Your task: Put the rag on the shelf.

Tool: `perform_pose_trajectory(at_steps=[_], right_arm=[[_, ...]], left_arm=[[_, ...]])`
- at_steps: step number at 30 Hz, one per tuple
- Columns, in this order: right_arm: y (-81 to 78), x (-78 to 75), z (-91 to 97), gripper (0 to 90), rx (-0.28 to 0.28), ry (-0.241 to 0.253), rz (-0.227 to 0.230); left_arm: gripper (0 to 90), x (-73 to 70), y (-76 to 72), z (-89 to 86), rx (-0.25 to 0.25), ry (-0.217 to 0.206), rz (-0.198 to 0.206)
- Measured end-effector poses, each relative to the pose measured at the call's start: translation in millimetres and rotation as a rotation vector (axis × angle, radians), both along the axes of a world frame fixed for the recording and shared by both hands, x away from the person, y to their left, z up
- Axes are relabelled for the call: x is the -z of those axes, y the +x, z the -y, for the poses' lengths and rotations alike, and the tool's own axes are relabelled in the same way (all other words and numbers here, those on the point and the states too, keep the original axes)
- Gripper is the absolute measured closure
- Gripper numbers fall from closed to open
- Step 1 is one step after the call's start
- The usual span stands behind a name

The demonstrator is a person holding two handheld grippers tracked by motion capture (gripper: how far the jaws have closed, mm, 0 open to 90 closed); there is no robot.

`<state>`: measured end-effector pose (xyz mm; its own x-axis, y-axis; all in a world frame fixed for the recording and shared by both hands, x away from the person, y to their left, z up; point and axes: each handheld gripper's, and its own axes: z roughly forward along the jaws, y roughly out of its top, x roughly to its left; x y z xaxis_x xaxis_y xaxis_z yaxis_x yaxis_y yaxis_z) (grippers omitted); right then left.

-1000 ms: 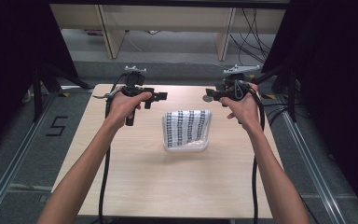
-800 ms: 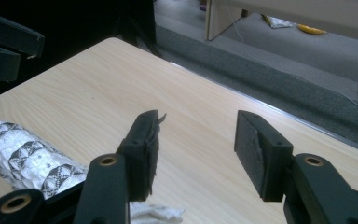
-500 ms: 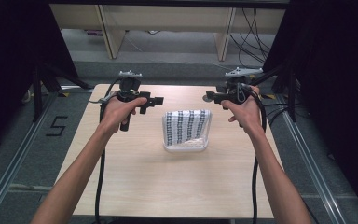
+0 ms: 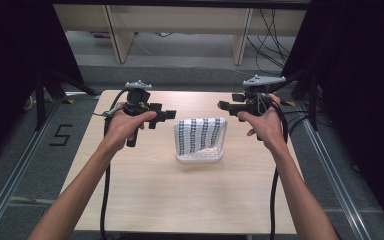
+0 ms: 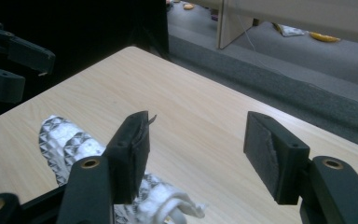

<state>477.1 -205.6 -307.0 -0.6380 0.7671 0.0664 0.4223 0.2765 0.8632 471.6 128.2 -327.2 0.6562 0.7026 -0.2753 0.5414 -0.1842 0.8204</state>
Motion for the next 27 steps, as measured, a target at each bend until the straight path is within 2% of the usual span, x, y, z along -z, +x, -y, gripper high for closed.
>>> perform_pose_trajectory(at_steps=[1,4,9,10,13,14,15,16,17,20,21,22,24,25,27], right_arm=[[-0.9,0.3,-1.0,41.0,-0.010,0.004,0.012],[-7.3,-2.4,-3.5,40.6,-0.016,0.007,0.010],[-14.8,-5.8,-5.4,39.5,-0.034,-0.013,0.023],[-16.4,-5.4,-6.9,39.4,-0.035,0.004,0.013],[-19.7,-4.7,-7.4,39.0,-0.046,-0.004,0.025],[-21.4,-4.8,-6.7,39.0,-0.046,-0.009,0.021],[-23.2,-3.8,-7.5,38.8,-0.046,0.008,0.015],[-23.8,-4.3,-6.5,38.6,-0.054,-0.008,0.015],[-25.5,-3.9,-7.0,38.2,-0.056,-0.002,0.010],[-28.3,-3.2,-6.5,38.1,-0.060,-0.001,0.033],[-29.7,-4.5,-5.6,38.1,-0.058,-0.012,0.023],[-31.0,-3.7,-7.0,38.0,-0.054,0.007,0.012],[-32.1,-3.4,-5.8,37.9,-0.060,-0.007,0.030],[-33.6,-3.4,-6.2,37.8,-0.060,-0.001,0.016],[-35.1,-2.5,-6.2,37.8,-0.068,-0.004,0.022]], left_arm=[[30.6,-0.1,-1.5,0.6,0.003,-0.004,0.000],[29.6,-1.2,-7.0,1.8,0.019,-0.012,-0.002],[28.6,-1.4,-14.0,3.1,0.025,0.003,0.006],[28.3,-1.4,-15.3,3.4,0.025,0.006,0.008],[28.2,-1.8,-19.2,3.1,0.036,0.001,0.012],[28.1,-1.9,-21.3,3.2,0.043,0.002,0.014],[28.0,-2.0,-22.7,3.5,0.045,0.004,0.017],[27.9,-2.5,-25.7,4.0,0.043,0.013,0.023],[27.6,-2.7,-27.2,4.2,0.045,0.017,0.027],[27.3,-3.7,-33.8,4.9,0.053,0.017,0.035],[27.2,-3.8,-35.0,4.8,0.057,0.020,0.038],[27.2,-4.0,-37.0,5.1,0.058,0.019,0.038],[26.9,-3.9,-39.1,5.1,0.059,0.022,0.041],[26.7,-3.8,-40.3,5.2,0.058,0.022,0.041],[26.6,-3.5,-42.0,4.7,0.063,0.024,0.044]])
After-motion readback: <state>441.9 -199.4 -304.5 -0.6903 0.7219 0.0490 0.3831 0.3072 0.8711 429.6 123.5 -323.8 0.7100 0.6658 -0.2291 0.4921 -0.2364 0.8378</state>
